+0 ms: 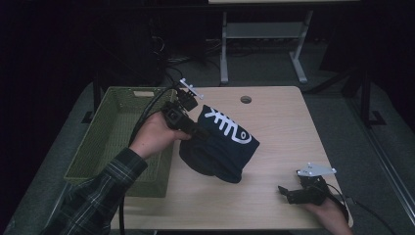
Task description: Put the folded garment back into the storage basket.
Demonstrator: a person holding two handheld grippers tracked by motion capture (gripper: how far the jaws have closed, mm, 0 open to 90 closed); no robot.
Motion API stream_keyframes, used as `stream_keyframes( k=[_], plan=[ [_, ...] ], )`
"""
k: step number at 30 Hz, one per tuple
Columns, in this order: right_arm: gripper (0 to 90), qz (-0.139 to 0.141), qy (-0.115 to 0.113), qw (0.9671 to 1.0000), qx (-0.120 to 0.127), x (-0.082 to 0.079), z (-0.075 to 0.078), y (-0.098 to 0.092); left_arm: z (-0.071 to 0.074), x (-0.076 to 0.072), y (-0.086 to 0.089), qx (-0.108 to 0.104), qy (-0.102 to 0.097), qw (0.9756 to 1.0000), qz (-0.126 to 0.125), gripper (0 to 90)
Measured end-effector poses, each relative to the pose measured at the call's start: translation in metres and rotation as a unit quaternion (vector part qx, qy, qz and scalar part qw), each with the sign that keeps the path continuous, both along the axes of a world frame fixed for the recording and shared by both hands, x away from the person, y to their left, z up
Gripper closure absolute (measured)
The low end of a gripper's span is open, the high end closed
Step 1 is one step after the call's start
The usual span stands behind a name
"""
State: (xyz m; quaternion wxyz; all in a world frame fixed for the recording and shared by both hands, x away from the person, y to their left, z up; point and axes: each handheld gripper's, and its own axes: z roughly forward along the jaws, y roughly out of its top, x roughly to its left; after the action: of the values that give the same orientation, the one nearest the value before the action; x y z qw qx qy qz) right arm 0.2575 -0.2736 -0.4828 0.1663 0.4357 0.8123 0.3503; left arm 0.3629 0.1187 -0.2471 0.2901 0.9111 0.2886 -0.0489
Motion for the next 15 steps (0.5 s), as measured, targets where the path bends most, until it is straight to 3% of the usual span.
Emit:
stream_keyframes(
  k=[15],
  plan=[
    [6.6, 0.0, 0.0, 1.0, 0.0, 0.0, 0.0, 0.0, 0.035, 0.0, 0.05, 0.0, -0.017, 0.9987, 0.048, 70.4]
  ],
)
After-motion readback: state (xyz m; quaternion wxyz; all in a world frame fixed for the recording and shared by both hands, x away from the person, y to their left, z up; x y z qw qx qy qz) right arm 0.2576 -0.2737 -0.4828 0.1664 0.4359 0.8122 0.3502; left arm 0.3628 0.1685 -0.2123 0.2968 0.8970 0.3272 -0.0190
